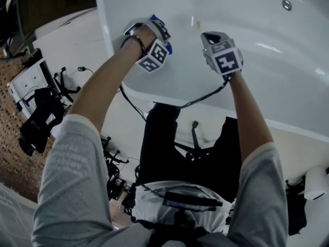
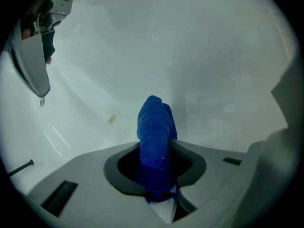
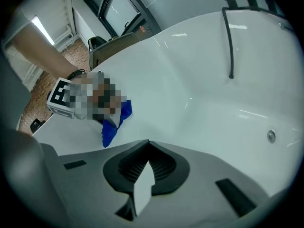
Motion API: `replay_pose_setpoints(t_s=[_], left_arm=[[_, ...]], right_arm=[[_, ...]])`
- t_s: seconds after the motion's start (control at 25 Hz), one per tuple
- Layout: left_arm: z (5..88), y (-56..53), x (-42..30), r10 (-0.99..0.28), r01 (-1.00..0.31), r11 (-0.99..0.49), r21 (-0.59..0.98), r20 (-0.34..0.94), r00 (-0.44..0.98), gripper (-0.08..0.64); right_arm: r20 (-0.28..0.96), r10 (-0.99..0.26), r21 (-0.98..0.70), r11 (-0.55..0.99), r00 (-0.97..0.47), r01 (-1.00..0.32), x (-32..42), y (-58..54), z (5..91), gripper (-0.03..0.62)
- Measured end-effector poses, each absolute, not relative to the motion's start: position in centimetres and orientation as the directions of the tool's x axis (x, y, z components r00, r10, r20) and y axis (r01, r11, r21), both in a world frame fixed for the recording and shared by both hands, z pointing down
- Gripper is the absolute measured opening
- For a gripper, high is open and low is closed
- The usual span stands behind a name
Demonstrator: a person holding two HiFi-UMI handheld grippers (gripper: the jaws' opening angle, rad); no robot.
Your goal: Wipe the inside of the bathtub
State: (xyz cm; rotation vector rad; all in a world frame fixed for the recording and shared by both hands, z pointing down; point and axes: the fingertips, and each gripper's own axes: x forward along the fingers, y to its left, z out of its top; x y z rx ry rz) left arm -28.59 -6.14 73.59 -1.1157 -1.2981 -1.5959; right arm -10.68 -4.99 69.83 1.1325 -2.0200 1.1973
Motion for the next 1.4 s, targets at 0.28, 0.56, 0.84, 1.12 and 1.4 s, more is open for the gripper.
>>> replay_pose_setpoints(t_s=[0.28,0.56,0.84,1.12,1.4], left_arm=[[76.5,-6.0,-27.0,-0.059,0.941,-0.161,0.296,0.949,-0.309,0.12],[80.1,-4.7,-26.2,-0.061,0.941,-0.148,0.303,0.947,-0.315,0.12],[83.0,-6.7,-25.5,-0.048,0.933,-0.177,0.314,0.944,-0.327,0.12],[87.5,-4.4,-24.3,-0.019,0.933,-0.176,0.314,0.946,-0.322,0.12],[91.0,-4.4,-22.7,-0.077,0.958,-0.183,0.219,0.969,-0.236,0.12]], right_arm=[[0.79,-0.413,-0.398,0.217,-0.453,-0.891,-8.6,-5.6,72.3,0.009],[0.806,-0.455,-0.363,0.124,-0.378,-0.923,-7.2,-5.0,75.0,0.009],[0.827,-0.451,-0.334,0.083,-0.334,-0.939,-6.5,-7.8,76.7,0.009],[0.83,-0.447,-0.337,0.074,-0.333,-0.939,-6.9,-6.3,79.7,0.009],[0.846,-0.447,-0.299,0.052,-0.29,-0.953,-6.0,-6.4,81.5,0.009]])
